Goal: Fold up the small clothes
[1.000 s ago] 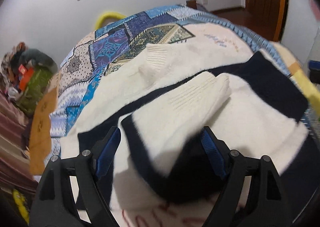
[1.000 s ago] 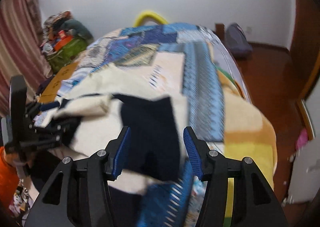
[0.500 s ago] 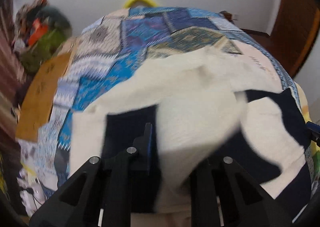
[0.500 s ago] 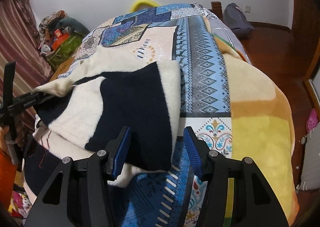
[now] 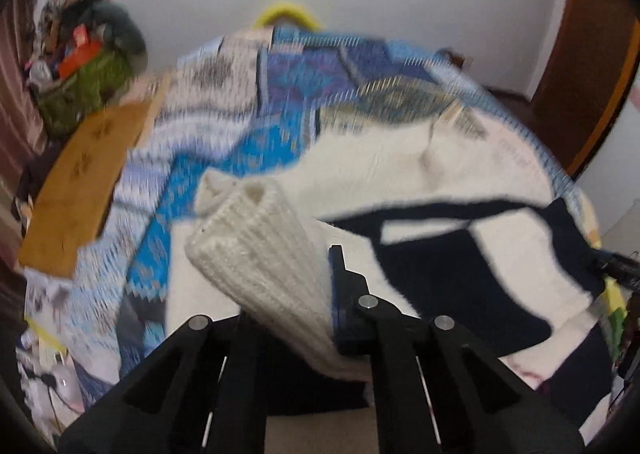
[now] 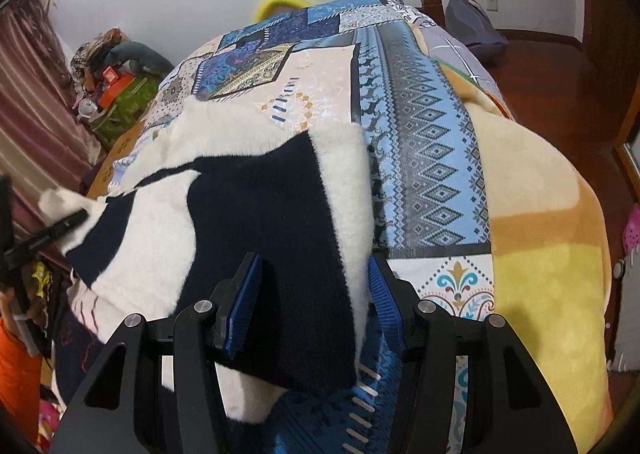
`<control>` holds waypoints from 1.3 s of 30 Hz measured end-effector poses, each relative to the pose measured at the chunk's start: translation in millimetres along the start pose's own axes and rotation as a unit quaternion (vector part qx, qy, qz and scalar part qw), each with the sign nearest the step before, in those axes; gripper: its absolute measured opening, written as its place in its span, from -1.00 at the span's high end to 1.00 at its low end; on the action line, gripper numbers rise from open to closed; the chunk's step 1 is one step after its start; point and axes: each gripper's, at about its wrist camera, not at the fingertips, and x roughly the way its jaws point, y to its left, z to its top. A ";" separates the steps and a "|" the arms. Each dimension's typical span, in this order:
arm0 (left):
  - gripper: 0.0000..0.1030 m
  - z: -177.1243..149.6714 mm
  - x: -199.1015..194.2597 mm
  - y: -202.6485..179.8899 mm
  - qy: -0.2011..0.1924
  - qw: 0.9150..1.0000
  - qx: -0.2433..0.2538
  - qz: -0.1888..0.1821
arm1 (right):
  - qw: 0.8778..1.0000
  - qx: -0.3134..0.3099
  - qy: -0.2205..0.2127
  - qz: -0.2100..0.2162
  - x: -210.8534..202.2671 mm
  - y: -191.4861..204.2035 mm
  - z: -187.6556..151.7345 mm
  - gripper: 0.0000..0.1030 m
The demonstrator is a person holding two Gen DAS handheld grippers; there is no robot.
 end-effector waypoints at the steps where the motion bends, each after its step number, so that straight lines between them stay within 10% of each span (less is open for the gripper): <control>1: 0.87 3.6 -4.7 1.7 -0.008 1.000 0.003 0.001 | 1.000 -0.003 -0.001 0.000 -0.9 2.0 0.5 -0.02; 8: 0.82 -11.9 27.9 32.5 0.050 0.999 -0.011 0.006 | 1.000 -0.028 0.007 -0.008 1.1 17.9 -1.8 -0.03; 15: 0.33 -45.3 39.9 54.7 0.072 0.996 -0.010 0.043 | 0.999 -0.033 0.012 -0.014 -2.8 25.6 -6.0 -0.05; 24: 0.32 -80.0 17.0 103.9 0.100 0.991 -0.033 0.082 | 0.998 -0.053 0.008 -0.026 -28.9 34.2 -21.9 -0.17; 39: 0.07 -158.3 -61.8 100.5 0.116 0.992 -0.052 0.016 | 0.994 -0.101 0.023 -0.020 -64.9 71.9 -82.3 -0.37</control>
